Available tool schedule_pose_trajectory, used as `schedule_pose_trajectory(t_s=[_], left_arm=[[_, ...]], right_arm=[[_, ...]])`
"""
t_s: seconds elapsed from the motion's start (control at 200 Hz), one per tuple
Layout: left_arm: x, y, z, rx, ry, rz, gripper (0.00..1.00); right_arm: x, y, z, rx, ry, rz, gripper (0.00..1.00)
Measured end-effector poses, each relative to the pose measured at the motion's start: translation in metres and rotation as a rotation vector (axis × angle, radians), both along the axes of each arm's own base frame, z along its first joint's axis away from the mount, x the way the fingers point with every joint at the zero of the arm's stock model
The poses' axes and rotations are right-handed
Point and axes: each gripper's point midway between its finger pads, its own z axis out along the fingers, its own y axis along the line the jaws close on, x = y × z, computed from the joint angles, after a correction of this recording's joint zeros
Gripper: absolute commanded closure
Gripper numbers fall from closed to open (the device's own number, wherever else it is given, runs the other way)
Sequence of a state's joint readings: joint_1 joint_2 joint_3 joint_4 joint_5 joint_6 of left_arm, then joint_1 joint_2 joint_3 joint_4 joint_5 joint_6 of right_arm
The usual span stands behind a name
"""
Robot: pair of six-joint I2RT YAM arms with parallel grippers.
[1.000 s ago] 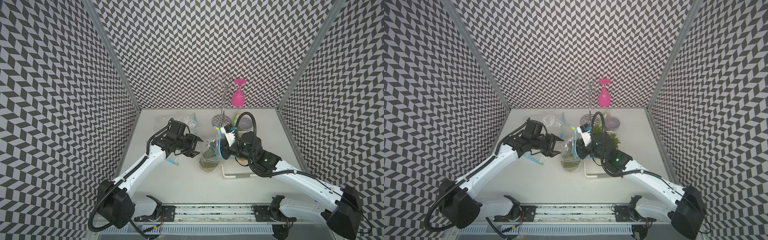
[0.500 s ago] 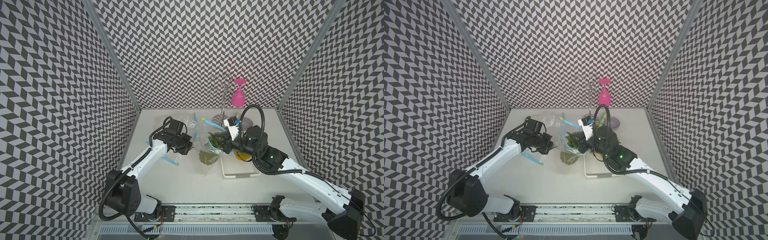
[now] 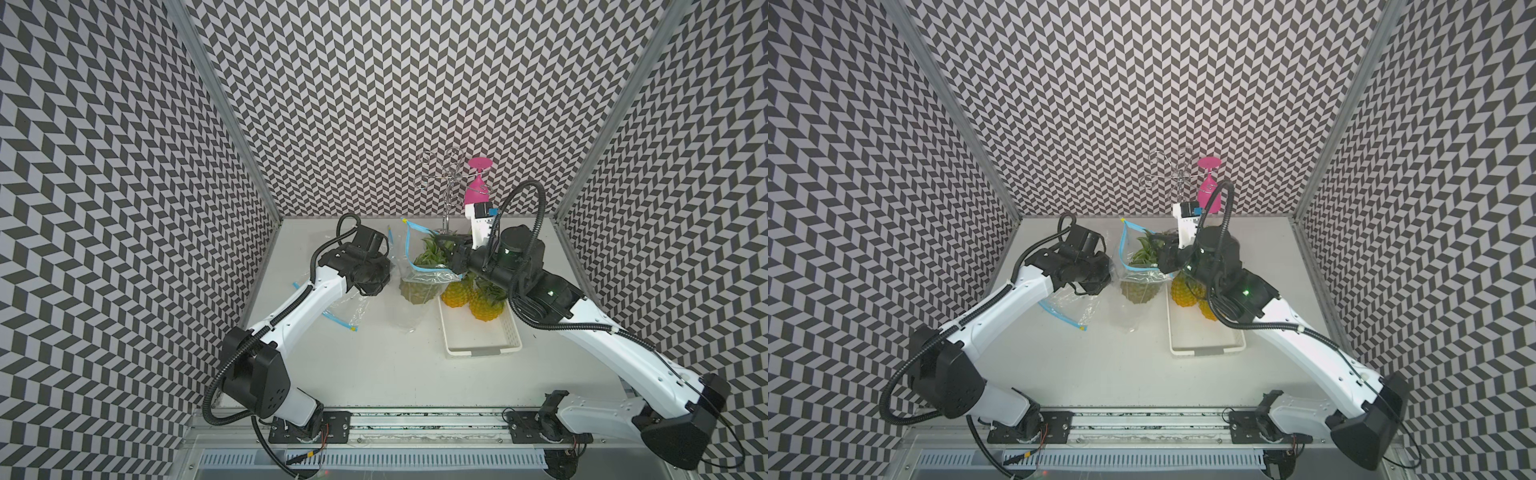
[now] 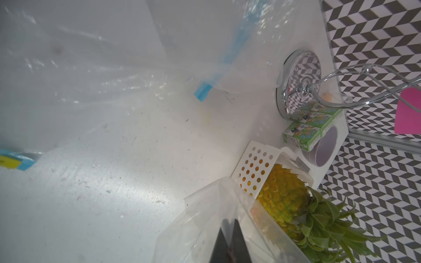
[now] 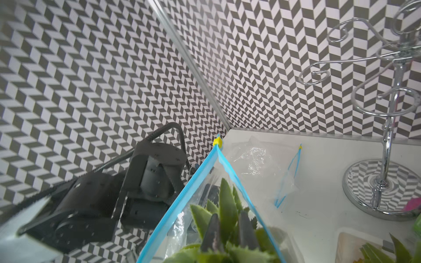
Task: Open the zip-top bag and take out the pineapple
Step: Pick up the pineapple from the zipper food storage bag.
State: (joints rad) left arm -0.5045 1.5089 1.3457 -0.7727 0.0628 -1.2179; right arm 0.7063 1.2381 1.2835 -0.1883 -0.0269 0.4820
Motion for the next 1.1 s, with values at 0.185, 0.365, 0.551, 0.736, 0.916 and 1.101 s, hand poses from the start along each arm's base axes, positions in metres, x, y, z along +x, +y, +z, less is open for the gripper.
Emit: schedule_pose_trajectory(t_s=[0.185, 0.365, 0.551, 0.736, 0.916, 1.101], left_arm=[[0.0, 0.026, 0.03, 0.121, -0.135, 0.046, 0.2], [-0.016, 0.05, 0.091, 0.067, -0.313, 0.104, 0.06], [-0.046, 0.059, 0.128, -0.194, -0.449, 0.148, 0.0], [-0.043, 0.059, 0.119, -0.421, -0.404, 0.209, 0.0], [-0.039, 0.033, 0.088, -0.585, -0.283, 0.195, 0.0], [-0.029, 0.002, 0.091, -0.635, -0.226, 0.129, 0.09]], right_arm=[[0.019, -0.011, 0.028, 0.128, 0.053, -0.109, 1.0], [0.037, -0.02, 0.055, 0.26, 0.087, -0.177, 1.0], [0.059, -0.031, 0.051, 0.342, 0.154, -0.244, 1.0], [0.078, -0.04, 0.036, 0.384, 0.219, -0.288, 1.0], [0.084, -0.045, 0.033, 0.416, 0.251, -0.299, 1.0], [0.082, -0.042, 0.034, 0.436, 0.266, -0.28, 1.0]])
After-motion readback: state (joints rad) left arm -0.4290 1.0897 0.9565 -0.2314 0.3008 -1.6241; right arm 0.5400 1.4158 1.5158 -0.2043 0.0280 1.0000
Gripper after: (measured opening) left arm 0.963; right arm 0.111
